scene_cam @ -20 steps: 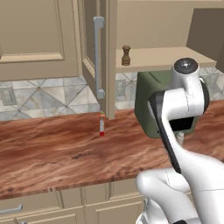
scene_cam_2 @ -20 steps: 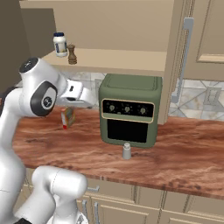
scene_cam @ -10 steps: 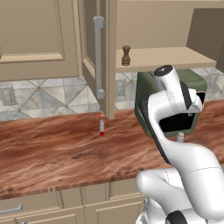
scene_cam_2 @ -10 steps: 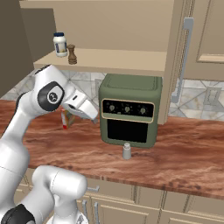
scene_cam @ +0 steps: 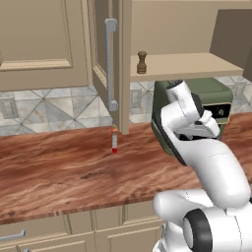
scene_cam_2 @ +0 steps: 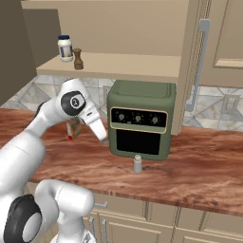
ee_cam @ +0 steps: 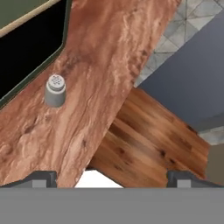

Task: There are various items on the counter. Only move the condiments/shakers into the cabinet.

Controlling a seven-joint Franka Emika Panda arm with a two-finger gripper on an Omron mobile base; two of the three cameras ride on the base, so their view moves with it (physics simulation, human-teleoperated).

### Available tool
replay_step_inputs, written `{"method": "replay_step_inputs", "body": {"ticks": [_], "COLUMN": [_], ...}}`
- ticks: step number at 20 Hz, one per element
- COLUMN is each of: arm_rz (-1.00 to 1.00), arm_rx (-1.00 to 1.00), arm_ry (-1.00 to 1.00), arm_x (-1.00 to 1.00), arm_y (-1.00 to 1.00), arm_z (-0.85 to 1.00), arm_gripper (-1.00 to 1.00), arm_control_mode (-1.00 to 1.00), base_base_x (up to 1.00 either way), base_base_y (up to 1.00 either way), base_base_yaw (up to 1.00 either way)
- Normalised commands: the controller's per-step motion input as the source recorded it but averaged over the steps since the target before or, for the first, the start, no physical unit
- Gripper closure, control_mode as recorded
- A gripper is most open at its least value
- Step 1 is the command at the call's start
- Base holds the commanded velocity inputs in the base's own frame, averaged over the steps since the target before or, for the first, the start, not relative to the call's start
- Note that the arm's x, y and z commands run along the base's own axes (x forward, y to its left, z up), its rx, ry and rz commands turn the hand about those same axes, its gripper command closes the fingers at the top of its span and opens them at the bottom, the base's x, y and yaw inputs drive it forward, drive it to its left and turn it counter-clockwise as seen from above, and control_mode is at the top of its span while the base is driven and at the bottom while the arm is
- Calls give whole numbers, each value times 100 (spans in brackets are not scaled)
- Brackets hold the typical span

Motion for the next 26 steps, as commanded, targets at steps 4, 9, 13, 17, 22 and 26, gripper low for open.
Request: {"method": "replay_step_inputs", "body": {"ticks": [4,9,13,17,22,26], "arm_rz": [-33,-17,-1,0,0,-2], "arm_rx": [0,-1,-8,-19,-21,-22], "arm_ry": [-1,-10,-23,-27,-18,-1], "arm_x": [25,11,0,0,3,18], "arm_y": [-15,-22,-10,0,0,0], "arm_z": [-48,-41,-34,-31,-36,-33], "arm_gripper": [-100,-100,-100,-100,-100,-100], "arm_control_mode": [-100,-100,-100,-100,-100,-100], "base_base_x": [0,0,0,0,0,0], "base_base_y": [0,0,0,0,0,0], "base_base_yaw": [0,0,0,0,0,0]}}
